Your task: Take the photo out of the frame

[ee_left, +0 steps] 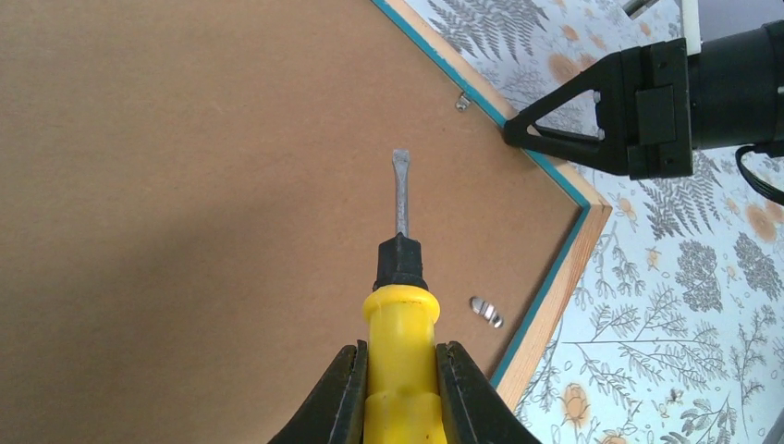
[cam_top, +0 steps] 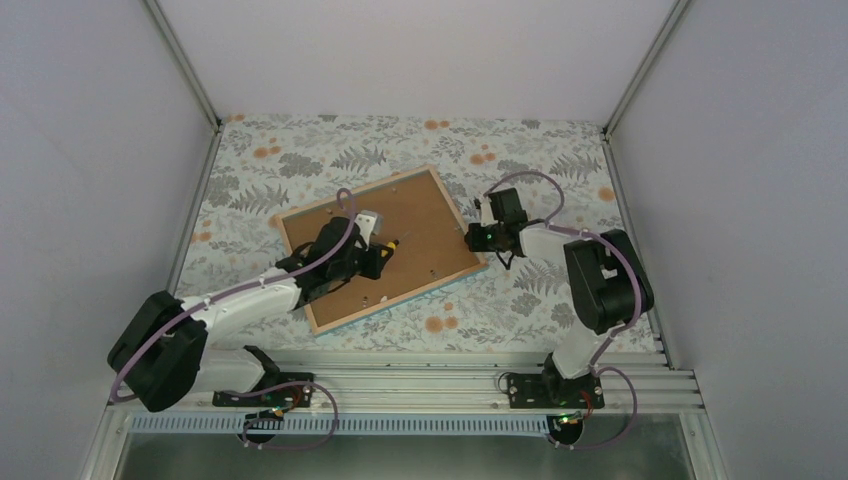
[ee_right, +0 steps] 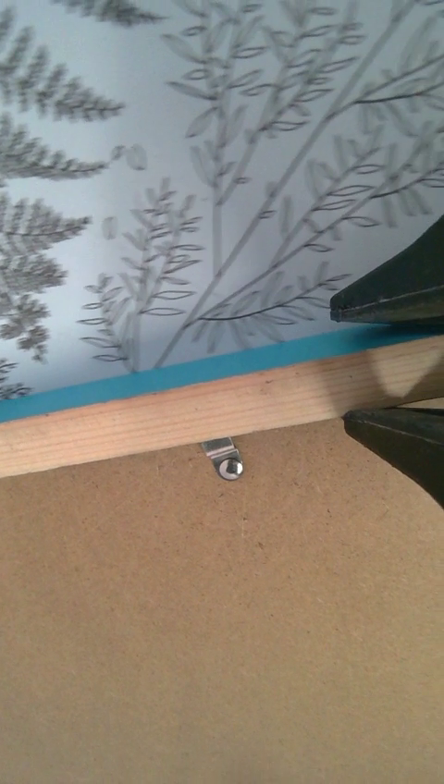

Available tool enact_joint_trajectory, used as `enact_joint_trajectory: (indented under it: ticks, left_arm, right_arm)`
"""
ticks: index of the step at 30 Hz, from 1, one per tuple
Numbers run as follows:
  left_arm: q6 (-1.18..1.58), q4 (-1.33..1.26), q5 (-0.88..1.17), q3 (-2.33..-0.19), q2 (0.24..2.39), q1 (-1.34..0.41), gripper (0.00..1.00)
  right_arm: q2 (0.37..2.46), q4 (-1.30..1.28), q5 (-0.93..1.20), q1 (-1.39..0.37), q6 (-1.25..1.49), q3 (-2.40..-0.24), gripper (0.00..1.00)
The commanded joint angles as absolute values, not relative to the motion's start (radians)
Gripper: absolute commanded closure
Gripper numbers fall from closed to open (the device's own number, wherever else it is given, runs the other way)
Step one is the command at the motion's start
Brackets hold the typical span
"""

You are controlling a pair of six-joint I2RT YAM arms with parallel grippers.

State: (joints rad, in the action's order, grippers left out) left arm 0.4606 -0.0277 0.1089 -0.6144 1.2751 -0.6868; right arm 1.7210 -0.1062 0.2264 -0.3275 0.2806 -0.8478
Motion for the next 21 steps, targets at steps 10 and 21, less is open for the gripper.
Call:
enact_joint_trajectory:
  ticks: [10, 21]
  left_arm:
    - [0.457, -0.060, 0.099, -0.809, 1.498, -0.794, 0.98]
    - [0.461, -0.069, 0.122, -0.909, 1.653, -0.848, 0.98]
  right_arm:
    - [1.570, -0.001, 0.219, -0.351, 0.451, -0.668, 0.96]
    - [1.553, 0.097, 0.234, -0.354, 0.460, -0.604, 0.96]
